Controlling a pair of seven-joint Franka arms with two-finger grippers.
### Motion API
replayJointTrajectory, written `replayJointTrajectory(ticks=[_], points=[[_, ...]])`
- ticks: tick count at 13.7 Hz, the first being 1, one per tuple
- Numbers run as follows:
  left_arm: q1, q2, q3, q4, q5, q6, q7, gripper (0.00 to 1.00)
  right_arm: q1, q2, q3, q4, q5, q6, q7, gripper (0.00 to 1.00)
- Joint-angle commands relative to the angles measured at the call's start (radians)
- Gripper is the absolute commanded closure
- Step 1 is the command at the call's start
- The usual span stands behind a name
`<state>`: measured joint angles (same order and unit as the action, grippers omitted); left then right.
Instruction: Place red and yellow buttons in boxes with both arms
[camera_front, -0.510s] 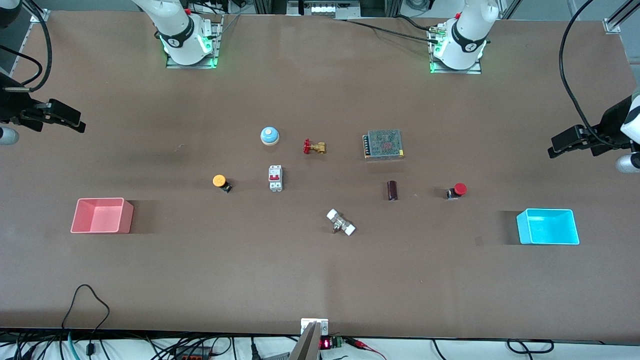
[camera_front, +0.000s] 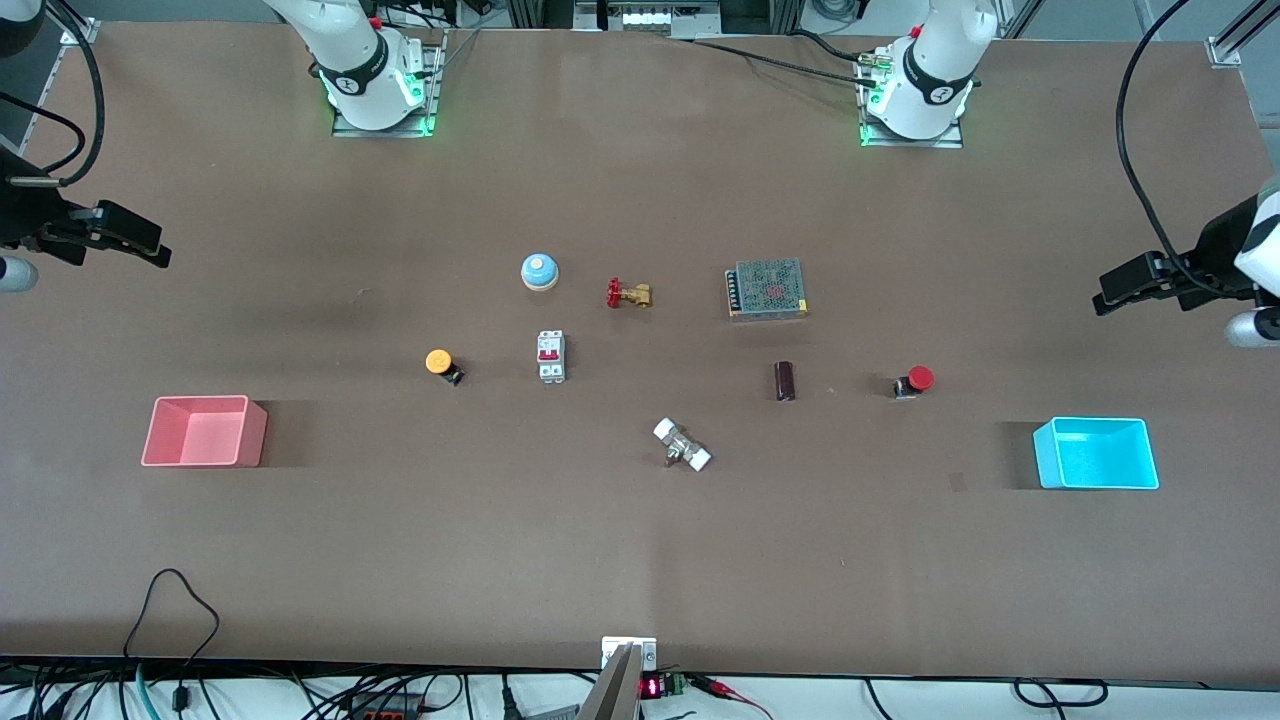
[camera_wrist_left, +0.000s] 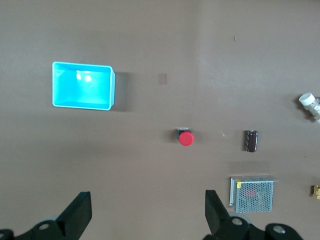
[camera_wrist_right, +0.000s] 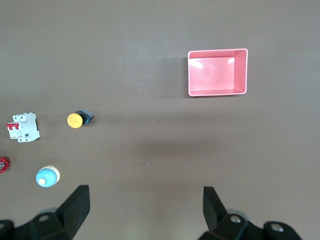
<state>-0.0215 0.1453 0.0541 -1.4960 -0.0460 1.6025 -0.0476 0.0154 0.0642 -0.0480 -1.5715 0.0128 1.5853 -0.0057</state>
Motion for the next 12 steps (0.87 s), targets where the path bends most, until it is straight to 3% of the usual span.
replayJointTrajectory(ticks=[1, 7, 10, 12], points=[[-0.018, 0.025, 0.004, -0.064, -0.002, 0.002, 0.017, 0.00, 0.017, 0.067, 0.011, -0.008, 0.015, 0.019, -0.005, 0.00], [-0.044, 0.197, 0.003, -0.118, -0.002, 0.063, 0.014, 0.00, 0.147, 0.224, 0.014, -0.018, 0.019, 0.163, 0.036, 0.00], [-0.055, 0.206, -0.002, -0.284, -0.018, 0.293, 0.011, 0.00, 0.208, 0.266, 0.014, -0.079, 0.019, 0.298, 0.190, 0.00], [-0.055, 0.238, -0.020, -0.312, -0.064, 0.379, -0.001, 0.00, 0.235, 0.264, 0.014, -0.181, 0.019, 0.454, 0.200, 0.00]])
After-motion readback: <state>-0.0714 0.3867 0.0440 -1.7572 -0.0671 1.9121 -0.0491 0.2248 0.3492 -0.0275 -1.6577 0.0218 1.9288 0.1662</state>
